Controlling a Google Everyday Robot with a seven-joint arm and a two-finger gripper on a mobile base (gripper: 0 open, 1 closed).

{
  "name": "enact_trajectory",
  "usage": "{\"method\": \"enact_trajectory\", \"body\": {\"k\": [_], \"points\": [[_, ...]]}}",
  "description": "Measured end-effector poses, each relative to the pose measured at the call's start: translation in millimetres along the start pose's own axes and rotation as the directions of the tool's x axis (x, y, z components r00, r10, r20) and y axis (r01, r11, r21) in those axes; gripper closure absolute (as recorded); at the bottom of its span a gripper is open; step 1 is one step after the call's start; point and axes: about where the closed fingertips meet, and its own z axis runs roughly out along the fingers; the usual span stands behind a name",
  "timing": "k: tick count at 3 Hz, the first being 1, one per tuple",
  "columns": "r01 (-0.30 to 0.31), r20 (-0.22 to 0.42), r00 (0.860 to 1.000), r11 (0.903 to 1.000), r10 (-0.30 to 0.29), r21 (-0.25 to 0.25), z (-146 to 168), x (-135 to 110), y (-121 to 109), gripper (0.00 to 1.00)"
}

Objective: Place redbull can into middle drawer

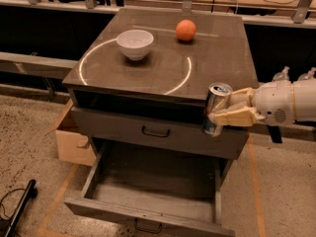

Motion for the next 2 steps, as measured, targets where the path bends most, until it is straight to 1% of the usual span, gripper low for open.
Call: {"method": "enact_trajectory", "body": {"k": [1, 2], "points": [[-0.016, -0.026, 1.0, 0.9998, 0.016, -0.015, 14, 20, 21, 1.0], [-0.023, -0.016, 1.0, 0.9989, 0.022, -0.041, 53, 57, 50, 1.0]]}}
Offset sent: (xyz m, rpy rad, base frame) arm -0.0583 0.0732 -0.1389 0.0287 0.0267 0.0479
